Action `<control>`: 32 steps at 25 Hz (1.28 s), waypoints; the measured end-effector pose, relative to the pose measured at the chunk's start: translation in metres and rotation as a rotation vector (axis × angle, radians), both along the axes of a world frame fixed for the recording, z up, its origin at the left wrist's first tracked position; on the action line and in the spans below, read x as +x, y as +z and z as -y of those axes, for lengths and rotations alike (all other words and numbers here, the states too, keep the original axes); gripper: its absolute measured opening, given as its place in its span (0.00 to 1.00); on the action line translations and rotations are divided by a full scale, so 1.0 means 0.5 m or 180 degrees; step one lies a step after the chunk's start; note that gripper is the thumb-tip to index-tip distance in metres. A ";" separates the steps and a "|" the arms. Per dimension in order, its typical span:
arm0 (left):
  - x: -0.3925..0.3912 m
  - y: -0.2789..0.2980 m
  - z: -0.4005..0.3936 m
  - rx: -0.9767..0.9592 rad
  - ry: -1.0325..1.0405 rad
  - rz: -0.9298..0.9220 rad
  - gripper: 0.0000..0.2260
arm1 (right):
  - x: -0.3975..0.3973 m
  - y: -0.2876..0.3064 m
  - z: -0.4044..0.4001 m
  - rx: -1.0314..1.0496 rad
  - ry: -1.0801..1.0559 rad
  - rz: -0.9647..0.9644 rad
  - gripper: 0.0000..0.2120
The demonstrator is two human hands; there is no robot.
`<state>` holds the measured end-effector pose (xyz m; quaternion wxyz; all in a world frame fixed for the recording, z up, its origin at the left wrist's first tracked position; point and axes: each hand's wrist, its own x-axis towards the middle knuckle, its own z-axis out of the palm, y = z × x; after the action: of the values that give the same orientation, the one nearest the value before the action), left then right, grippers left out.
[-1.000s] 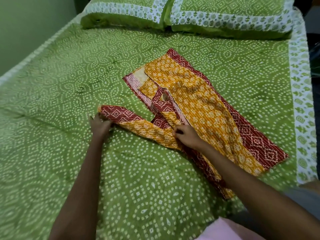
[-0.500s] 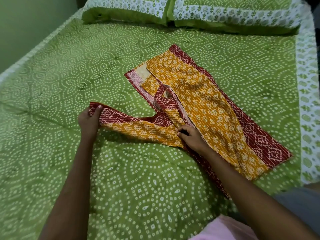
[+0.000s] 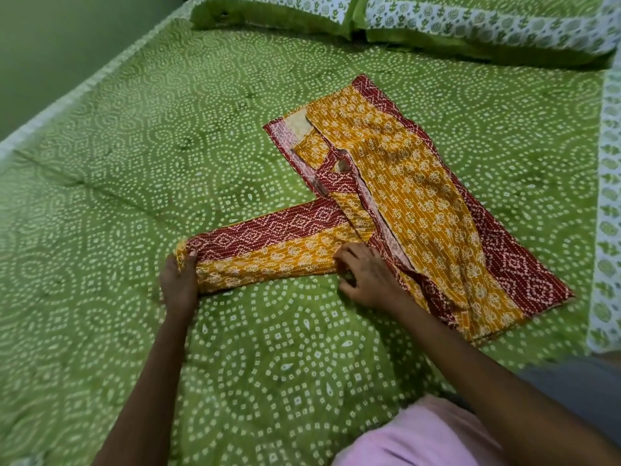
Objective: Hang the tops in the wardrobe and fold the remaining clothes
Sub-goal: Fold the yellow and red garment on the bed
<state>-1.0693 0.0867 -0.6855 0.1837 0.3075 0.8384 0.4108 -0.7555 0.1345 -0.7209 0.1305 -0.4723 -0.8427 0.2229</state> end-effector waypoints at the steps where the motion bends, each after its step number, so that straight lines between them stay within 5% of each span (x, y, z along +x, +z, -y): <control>1: 0.006 0.002 0.004 0.0071 0.0068 -0.0270 0.16 | 0.002 -0.007 0.003 0.0266 -0.0038 -0.0037 0.24; 4: -0.002 -0.008 0.024 -0.0324 0.0011 -0.0630 0.16 | 0.017 -0.016 0.008 0.0722 -0.0152 -0.0079 0.23; 8: 0.004 -0.015 0.030 -0.1200 -0.0025 -0.1300 0.24 | 0.054 0.000 0.001 -0.0341 -0.0344 -0.0538 0.14; 11: 0.091 0.018 -0.035 -0.0763 -0.0450 -0.1734 0.26 | 0.056 0.016 -0.037 0.0038 -0.1230 -0.0758 0.12; 15: 0.279 0.025 -0.158 -0.0435 -0.1658 0.0311 0.13 | 0.070 -0.006 -0.074 -0.0550 -0.1442 -0.0290 0.21; 18: 0.380 0.022 -0.230 -0.0908 -0.1739 0.2269 0.10 | 0.078 -0.044 -0.067 -0.0379 -0.1542 -0.0797 0.12; 20: 0.420 0.014 -0.245 -0.1182 -0.1725 0.2366 0.09 | 0.083 -0.057 -0.067 -0.0562 -0.1892 -0.1330 0.02; 24: 0.462 0.003 -0.256 -0.1115 -0.1621 0.2835 0.10 | 0.101 -0.068 -0.080 -0.1118 -0.2181 -0.2272 0.07; 29: 0.483 0.007 -0.260 -0.1286 -0.1048 0.4363 0.21 | 0.096 -0.073 -0.074 -0.0861 -0.2317 -0.2235 0.11; 32: 0.477 0.016 -0.262 -0.0731 -0.0400 0.5217 0.24 | 0.093 -0.086 -0.073 -0.0702 -0.2262 -0.2056 0.09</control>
<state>-0.8310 0.2179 -0.6775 0.7892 -0.0637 0.4567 0.4056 -0.7088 0.1711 -0.7637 0.4023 -0.6483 -0.5174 0.3875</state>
